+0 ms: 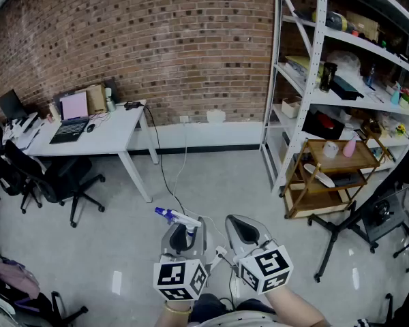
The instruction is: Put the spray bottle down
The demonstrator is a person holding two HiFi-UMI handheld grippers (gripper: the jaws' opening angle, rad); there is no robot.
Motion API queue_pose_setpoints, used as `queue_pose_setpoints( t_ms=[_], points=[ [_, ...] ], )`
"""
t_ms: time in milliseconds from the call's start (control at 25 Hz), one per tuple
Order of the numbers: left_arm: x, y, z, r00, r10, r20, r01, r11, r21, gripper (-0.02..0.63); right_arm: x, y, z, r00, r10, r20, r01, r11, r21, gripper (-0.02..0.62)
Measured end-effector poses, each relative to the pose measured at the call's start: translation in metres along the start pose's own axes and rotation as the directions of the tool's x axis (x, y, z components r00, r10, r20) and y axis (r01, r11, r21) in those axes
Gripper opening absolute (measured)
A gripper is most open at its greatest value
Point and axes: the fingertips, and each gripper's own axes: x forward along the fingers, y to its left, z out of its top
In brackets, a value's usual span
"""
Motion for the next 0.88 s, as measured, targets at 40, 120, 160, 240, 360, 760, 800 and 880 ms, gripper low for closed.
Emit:
queue_pose_setpoints(
  t_ms=[40,120,160,240,360,760,800,880],
  points=[
    [-0.001,0.003,-0.002,1.000,0.006,-0.003,-0.006,1.000,-0.006,0.137,0.001,0.002,-0.003,1.000,0.005,-0.008,-0.005,1.000,0.000,-0.002],
    [-0.003,0.008,-0.007,1.000,0.016,-0.007,-0.016,1.000,-0.017,0.137,0.004,0.005,-0.009,1.000,0.013,-0.023,-0.013,1.000,-0.001,-0.002],
    [-0.004,0.011,-0.009,1.000,0.020,-0.008,-0.020,1.000,-0.023,0.137,0.005,0.006,-0.011,0.999,0.016,-0.030,-0.016,1.000,-0.001,-0.002],
    [-0.005,0.019,-0.013,0.999,0.031,-0.009,-0.032,0.999,-0.034,0.137,0.011,0.009,-0.016,0.999,0.024,-0.040,-0.024,1.000,0.000,-0.002],
    [-0.007,0.046,-0.015,0.998,0.067,-0.011,-0.068,0.996,-0.054,0.137,0.032,0.022,-0.023,0.997,0.055,-0.060,-0.055,0.999,0.002,-0.002],
    [0.004,0.185,0.012,0.981,0.193,0.003,-0.193,0.980,-0.052,0.137,0.158,0.098,-0.018,0.976,0.207,-0.068,-0.209,0.978,-0.018,-0.002],
    [0.006,0.201,0.017,0.979,0.203,0.008,-0.202,0.978,-0.048,0.137,0.174,0.106,-0.016,0.973,0.220,-0.066,-0.222,0.975,-0.019,-0.002],
    [0.010,0.233,0.028,0.976,0.218,0.019,-0.217,0.975,-0.042,0.137,0.205,0.123,-0.011,0.969,0.240,-0.061,-0.242,0.970,-0.021,-0.002]
  ],
)
